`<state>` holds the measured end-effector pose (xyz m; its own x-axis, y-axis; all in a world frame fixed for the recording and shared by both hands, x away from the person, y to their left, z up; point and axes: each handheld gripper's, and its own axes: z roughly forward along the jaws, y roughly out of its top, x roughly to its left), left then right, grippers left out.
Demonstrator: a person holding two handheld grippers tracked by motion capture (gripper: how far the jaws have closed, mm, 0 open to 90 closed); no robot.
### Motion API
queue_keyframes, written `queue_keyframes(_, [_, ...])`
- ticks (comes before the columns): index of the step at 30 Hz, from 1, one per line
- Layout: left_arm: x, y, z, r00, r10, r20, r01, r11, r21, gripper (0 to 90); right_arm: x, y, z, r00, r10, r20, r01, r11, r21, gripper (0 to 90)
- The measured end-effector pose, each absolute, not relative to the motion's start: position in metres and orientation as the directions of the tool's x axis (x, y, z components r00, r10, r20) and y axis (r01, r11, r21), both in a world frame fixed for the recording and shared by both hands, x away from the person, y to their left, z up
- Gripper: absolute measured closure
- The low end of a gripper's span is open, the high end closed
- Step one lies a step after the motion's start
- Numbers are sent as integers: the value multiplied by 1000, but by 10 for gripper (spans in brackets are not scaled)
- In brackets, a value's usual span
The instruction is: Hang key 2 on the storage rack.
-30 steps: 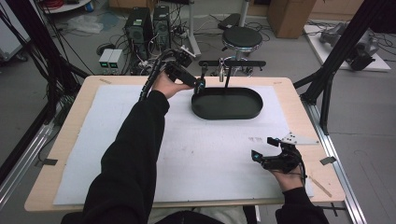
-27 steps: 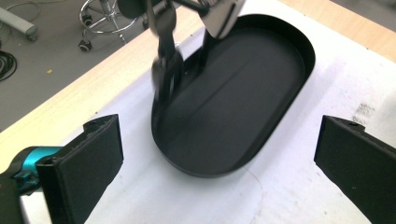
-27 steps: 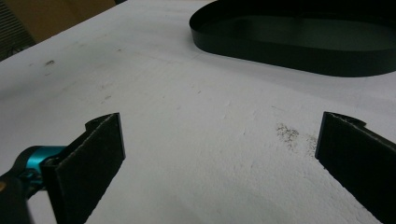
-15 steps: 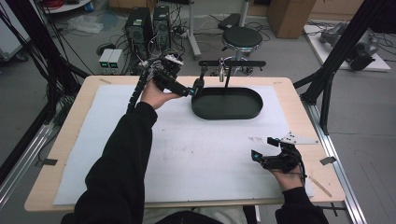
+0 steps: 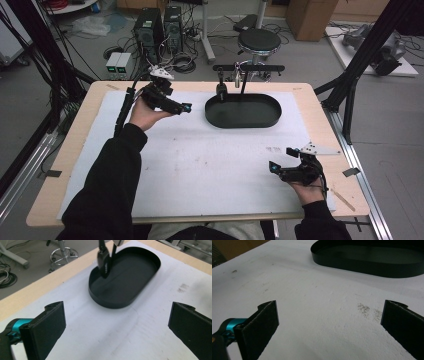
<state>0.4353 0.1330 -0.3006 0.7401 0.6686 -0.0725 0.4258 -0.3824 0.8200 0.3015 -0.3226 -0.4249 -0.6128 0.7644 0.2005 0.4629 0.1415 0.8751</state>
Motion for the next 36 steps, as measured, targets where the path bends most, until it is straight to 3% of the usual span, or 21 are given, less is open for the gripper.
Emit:
queue_keyframes(15, [387,149,-303,801,598,-29,351,-430,832,17,300,-324,-425,-612,766,198,463,145,874,8])
queue_keyframes(36, [332,194,-340,777,626,-64,362,-363,859,17,301,-323,-426,-610,770,187,463,154,873,8])
